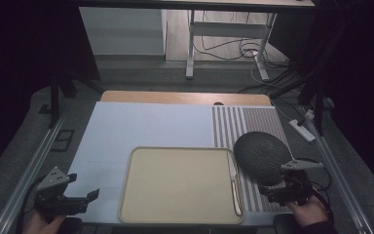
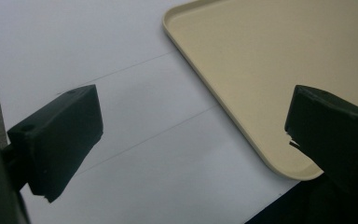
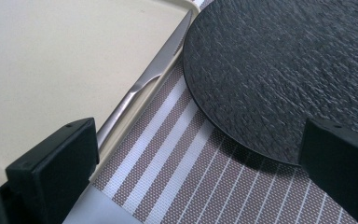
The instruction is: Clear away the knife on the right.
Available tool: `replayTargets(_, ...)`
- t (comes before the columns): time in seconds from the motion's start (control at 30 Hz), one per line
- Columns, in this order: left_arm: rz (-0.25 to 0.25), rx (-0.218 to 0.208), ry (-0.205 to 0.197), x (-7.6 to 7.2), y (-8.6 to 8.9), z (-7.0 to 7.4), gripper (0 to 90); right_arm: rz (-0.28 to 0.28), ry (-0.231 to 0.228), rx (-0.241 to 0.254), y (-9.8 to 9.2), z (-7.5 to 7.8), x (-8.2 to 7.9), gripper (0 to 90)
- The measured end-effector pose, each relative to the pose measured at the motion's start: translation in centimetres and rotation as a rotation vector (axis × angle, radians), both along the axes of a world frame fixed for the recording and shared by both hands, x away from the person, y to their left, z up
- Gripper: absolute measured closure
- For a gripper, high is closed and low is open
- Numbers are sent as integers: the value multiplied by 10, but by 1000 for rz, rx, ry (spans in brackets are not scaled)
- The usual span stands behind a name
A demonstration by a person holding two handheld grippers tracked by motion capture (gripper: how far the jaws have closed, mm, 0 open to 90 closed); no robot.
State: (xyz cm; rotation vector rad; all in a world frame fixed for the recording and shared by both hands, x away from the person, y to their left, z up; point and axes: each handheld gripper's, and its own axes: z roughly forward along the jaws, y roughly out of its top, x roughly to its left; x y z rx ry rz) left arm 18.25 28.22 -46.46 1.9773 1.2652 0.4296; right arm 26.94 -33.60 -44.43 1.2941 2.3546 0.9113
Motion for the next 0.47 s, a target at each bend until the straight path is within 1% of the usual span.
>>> replayTargets(0.27, 0, -1, -1, 0, 1, 0, 38, -15, -4, -10, -4, 1, -5, 0)
replayTargets(0.47, 0, -2, -1, 0, 0, 0, 38, -10, 0, -21, -4, 0, -5, 0)
